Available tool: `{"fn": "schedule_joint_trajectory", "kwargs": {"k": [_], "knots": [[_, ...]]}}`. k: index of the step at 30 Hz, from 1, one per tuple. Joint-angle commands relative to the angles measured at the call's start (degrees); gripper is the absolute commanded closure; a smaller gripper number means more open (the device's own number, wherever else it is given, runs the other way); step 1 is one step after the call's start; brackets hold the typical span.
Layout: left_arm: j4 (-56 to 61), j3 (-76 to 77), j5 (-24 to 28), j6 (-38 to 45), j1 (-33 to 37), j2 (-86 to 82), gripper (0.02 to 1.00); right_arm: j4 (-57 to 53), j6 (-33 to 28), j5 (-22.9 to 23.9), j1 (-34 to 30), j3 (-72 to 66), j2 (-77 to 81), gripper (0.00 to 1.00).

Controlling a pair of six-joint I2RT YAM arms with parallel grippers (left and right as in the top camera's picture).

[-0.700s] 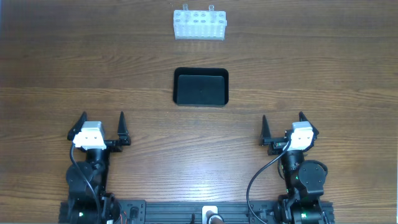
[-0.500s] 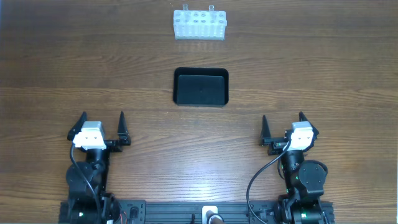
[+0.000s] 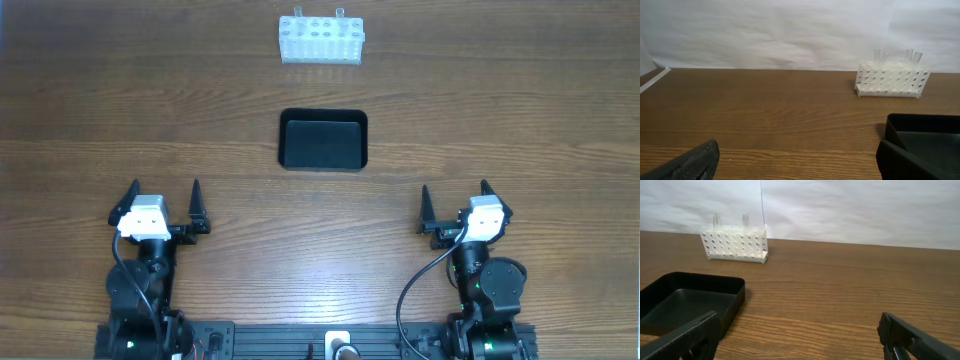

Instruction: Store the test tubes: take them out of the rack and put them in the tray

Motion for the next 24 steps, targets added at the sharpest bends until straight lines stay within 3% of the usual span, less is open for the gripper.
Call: {"fn": "schedule_joint_trajectory", "kwargs": {"k": [1, 8, 13, 18, 24], "knots": [[-0.04, -0.24, 0.55, 0.66, 0.31, -0.42, 0.018, -0.11, 0.42, 0.17, 0.33, -0.33, -0.63, 0.009], [0.24, -0.24, 0.48, 0.66, -0.22, -0.42, 0.02, -0.09, 0.42, 0.17, 0.33, -0.33, -0.63, 0.009], [9.9, -0.13, 0.9, 0.66, -0.76, 1.51, 0.018, -0.11, 0.42, 0.17, 0.33, -0.33, -0.63, 0.014], [18.32, 4.74, 3.87, 0.63, -0.76, 12.15, 0.018, -0.09, 0.42, 0.17, 0.33, -0.33, -0.63, 0.007], [19.39, 18.45, 7.89, 0.59, -0.72, 30.51, 0.023, -0.11, 0.42, 0.2, 0.33, -0.33, -0.63, 0.009]]}}
